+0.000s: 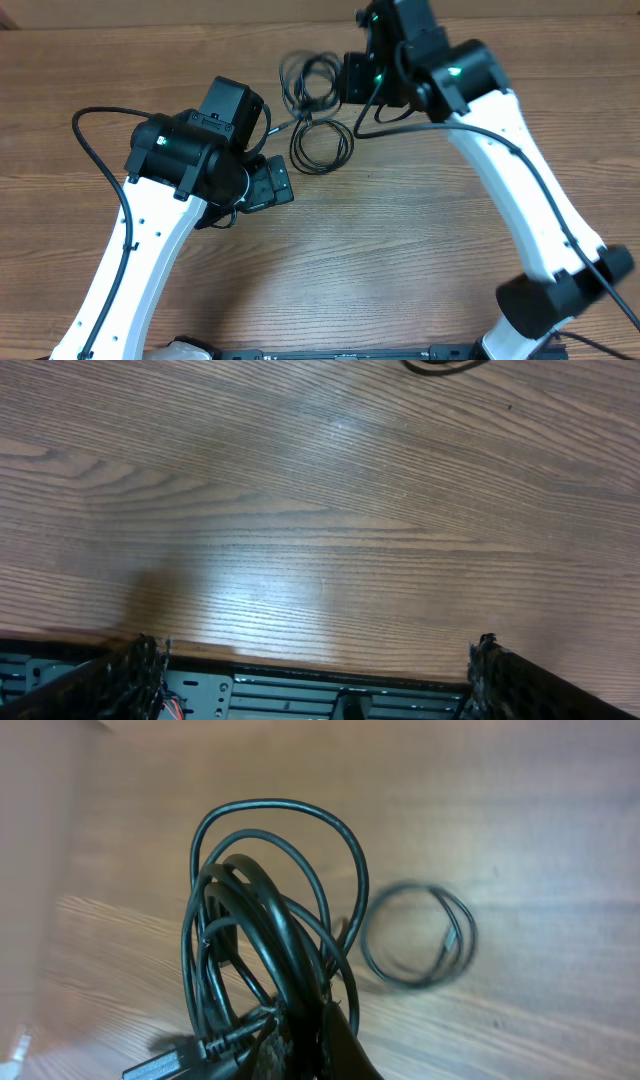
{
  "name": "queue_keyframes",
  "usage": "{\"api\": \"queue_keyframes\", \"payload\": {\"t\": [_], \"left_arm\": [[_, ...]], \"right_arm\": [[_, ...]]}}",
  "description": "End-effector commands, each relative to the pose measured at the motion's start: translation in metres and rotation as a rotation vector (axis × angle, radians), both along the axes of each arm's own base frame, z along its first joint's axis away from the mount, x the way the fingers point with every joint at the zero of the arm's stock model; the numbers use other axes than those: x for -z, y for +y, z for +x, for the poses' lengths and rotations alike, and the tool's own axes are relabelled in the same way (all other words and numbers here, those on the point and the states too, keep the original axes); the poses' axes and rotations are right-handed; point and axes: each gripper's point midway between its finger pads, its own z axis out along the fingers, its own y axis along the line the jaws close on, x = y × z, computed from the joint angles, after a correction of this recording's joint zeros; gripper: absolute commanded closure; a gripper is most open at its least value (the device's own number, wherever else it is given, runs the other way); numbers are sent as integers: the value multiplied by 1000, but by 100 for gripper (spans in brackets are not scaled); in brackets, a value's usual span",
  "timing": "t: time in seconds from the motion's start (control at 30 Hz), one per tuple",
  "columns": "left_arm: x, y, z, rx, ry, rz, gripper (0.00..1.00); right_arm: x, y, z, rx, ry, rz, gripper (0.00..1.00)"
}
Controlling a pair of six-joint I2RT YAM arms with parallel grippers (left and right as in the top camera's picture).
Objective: Untangle cables
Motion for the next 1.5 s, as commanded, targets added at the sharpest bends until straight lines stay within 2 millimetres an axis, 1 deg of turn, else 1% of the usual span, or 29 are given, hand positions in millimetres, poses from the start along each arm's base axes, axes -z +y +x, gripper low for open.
{"api": "queue_keyframes", "payload": {"t": [0.0,0.07,0.1,0.33,0.4,0.47,0.5,0.53,0.57,0.6,0.63,0.7,0.73,0.8,0.83,0.9,0.93,0.97,1.0,1.07,1.13,1.2,1.3,1.37,1.4,1.47], "left_arm": [[0,-1,0,24,-2,-3,1],[0,-1,0,24,-2,-3,0],[0,-1,0,24,-3,-3,1],[0,-2,0,24,-5,-4,0],[0,-2,0,24,-4,-5,1],[0,-2,0,24,-4,-4,1],[0,-2,0,24,-4,-4,0],[0,-2,0,24,-4,-4,0],[0,-2,0,24,-4,-5,0],[0,-2,0,24,-5,-4,0],[0,-2,0,24,-4,-4,0],[0,-2,0,24,-4,-4,1],[0,-2,0,24,-4,-4,0],[0,-2,0,24,-4,-4,1],[0,-2,0,24,-4,-4,0],[0,-2,0,24,-5,-4,1],[0,-2,0,24,-6,-4,0],[0,-2,1,24,-6,-4,1],[0,-2,1,24,-9,-5,0],[0,-2,1,23,-9,-6,0],[0,-3,2,23,-12,-7,0],[-1,-3,2,23,-13,-8,0],[0,-3,2,24,-13,-7,0],[0,-2,2,23,-14,-4,0],[0,-2,2,23,-13,-4,0],[0,-2,2,23,-12,-4,0]], "right_arm": [[-66,-10,-18,1,-147,60,96],[-58,-13,-17,14,-130,36,96],[-50,-15,-16,23,-115,17,96],[23,-29,0,112,19,-140,96],[33,-28,0,151,69,-122,96],[31,-16,-2,121,90,-61,96],[23,-6,-4,68,80,-15,96],[14,3,-7,10,66,26,96],[0,14,-11,-57,39,77,96],[-12,21,-13,-99,18,116,96],[-28,26,-15,-127,-16,150,96],[-53,23,-14,-118,-85,166,96],[-63,18,-12,-94,-121,157,96],[-74,2,-5,-17,-181,108,96],[-76,-7,-2,25,-203,77,96],[-70,-22,3,98,-213,5,96],[-63,-31,5,133,-203,-40,96],[-56,-35,6,150,-188,-69,96],[-43,-37,4,150,-150,-97,96],[-28,-28,-4,97,-81,-80,96],[-22,-11,-14,10,-25,-19,96],[-26,3,-22,-53,-2,48,96],[-39,14,-25,-105,-16,116,96],[-48,14,-23,-107,-43,132,95],[-51,14,-22,-106,-53,136,91],[-52,8,-16,-76,-70,118,90]]}}
